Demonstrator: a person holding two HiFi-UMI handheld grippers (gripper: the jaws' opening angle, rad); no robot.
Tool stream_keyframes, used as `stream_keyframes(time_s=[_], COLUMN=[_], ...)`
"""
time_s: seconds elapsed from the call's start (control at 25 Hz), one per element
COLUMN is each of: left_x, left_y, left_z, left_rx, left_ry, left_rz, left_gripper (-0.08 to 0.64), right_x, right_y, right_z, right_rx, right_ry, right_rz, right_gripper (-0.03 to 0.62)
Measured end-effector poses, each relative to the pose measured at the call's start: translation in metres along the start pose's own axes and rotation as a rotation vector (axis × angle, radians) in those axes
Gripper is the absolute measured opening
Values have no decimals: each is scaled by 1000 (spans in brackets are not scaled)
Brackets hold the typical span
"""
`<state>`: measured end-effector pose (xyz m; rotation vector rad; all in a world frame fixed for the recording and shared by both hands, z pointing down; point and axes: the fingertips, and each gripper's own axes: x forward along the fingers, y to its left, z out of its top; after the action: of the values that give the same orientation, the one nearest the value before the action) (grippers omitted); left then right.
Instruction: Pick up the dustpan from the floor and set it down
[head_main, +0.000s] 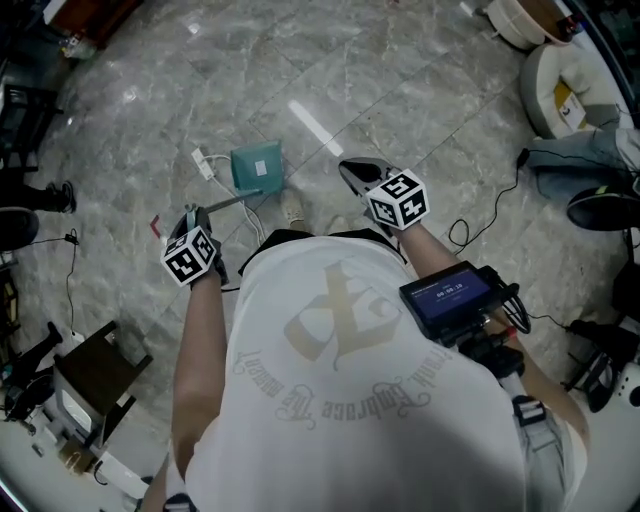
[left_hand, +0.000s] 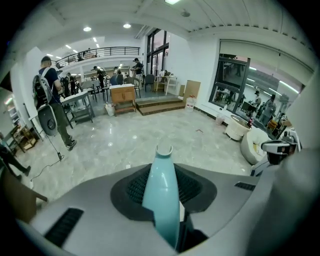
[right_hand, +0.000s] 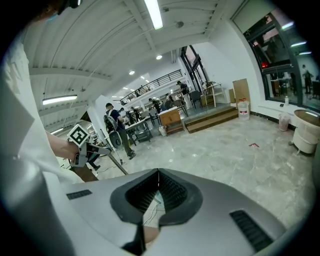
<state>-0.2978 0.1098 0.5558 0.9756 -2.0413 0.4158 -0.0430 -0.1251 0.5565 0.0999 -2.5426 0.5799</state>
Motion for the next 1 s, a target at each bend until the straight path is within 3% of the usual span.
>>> stream_keyframes(time_s=[0.4,1.0], left_x=[45,119], left_y=[-4,-37], left_z=[-4,18], left_rx=[7,135], left_ry=[68,137], left_rz=[-29,-123], left_gripper=[107,107], right_x=[-4,-5], right_y=[-14,-17], right_z=[0,-10], right_rx=[31,86], right_ry=[27,79], right_rz=[-56,-119], right_gripper=[17,17])
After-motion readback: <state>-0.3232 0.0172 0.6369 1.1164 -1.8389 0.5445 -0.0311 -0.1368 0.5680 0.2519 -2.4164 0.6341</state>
